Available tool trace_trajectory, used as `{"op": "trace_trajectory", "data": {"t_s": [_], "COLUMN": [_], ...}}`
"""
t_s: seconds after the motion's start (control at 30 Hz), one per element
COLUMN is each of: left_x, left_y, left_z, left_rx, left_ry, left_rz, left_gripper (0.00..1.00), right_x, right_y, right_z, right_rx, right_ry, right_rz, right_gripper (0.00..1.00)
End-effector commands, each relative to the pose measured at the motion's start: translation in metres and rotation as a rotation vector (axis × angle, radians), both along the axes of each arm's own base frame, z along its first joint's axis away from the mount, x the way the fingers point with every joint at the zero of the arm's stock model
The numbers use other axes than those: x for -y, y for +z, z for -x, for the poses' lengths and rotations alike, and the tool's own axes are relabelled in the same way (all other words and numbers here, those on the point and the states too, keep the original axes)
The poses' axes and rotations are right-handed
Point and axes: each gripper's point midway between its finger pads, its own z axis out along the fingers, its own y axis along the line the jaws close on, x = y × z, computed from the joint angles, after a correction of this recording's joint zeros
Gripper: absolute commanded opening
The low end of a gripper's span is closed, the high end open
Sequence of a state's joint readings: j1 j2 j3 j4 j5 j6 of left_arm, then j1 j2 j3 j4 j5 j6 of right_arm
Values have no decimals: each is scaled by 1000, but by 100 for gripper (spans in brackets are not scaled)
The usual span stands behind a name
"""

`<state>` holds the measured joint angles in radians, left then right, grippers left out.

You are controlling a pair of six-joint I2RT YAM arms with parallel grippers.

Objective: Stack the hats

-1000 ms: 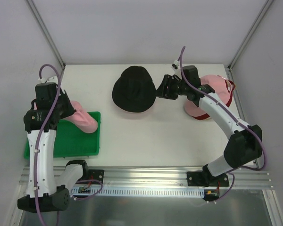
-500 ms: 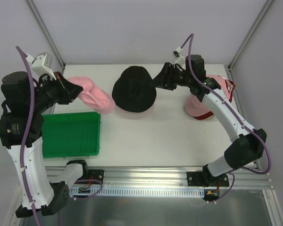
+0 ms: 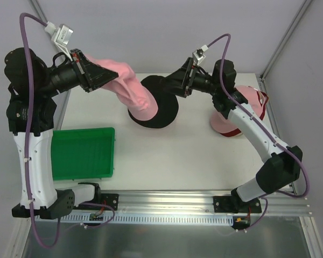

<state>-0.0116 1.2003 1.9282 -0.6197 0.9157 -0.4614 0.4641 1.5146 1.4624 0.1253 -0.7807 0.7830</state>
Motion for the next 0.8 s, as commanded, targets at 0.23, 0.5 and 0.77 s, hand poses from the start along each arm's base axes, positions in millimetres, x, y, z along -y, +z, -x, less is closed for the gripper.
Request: {"op": "trace_trajectory", "data": {"t_s": [0.23,0.5,0.77], "left_x": [36,42,45], "left_y": [49,35,30], "left_z": [4,-11,-21], "left_rx": [178,145,150], "left_ry": [-136,-131,-127], "left_rz": [64,66,70], "left_gripper": [0,0,0], "right_x": [-8,-7,-14], "right_y": [30,41,38], "right_z": [16,19,21], "right_rx": [-181,-227,-270], "right_ry": [48,92,129], "right_rz": [-291,-431,-466], "right_gripper": [93,87,85]}}
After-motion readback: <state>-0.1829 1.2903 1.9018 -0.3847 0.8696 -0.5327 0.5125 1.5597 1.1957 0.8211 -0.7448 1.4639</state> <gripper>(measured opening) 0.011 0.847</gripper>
